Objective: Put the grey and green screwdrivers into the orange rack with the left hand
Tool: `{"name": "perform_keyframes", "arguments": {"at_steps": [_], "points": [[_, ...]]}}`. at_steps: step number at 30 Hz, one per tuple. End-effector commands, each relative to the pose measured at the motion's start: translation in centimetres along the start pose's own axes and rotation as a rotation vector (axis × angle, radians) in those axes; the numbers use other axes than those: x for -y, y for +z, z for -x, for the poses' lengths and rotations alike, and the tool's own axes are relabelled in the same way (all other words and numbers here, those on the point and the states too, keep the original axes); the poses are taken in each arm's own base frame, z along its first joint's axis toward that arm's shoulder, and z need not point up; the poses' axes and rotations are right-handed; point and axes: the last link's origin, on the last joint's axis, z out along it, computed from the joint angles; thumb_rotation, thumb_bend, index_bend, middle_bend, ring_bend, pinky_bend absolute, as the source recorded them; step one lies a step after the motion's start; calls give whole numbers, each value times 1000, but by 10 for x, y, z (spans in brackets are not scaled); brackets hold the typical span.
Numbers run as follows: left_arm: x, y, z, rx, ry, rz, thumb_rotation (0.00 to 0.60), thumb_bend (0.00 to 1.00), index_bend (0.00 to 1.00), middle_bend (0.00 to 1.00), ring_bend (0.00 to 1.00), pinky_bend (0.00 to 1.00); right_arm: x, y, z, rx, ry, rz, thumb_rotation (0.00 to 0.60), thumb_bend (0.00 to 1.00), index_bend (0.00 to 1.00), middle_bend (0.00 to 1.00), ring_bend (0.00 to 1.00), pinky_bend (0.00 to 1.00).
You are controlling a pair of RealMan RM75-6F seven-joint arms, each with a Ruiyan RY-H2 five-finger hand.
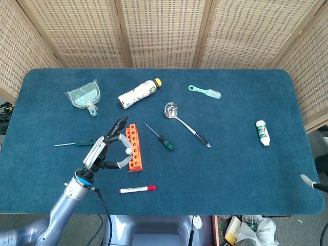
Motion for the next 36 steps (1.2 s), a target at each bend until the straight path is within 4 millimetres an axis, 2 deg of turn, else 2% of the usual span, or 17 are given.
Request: {"name": "perform_keyframes", "arguments": {"at_steps": [1, 14, 36], "points": [[5, 2, 1, 8, -20, -17, 600, 382, 595, 0, 0, 0, -1, 0, 0, 1, 2, 2, 600, 0, 18, 0, 0, 0], [24, 11, 8, 20, -25, -55, 600, 383, 595, 0, 0, 0, -3, 2, -3, 4, 18, 9, 600, 0, 18, 0, 0, 0], [37, 18, 13, 16, -24, -107, 600, 385, 596, 0, 0, 0, -6, 3, -4, 11, 31, 11, 600, 0, 18, 0, 0, 0]]}}
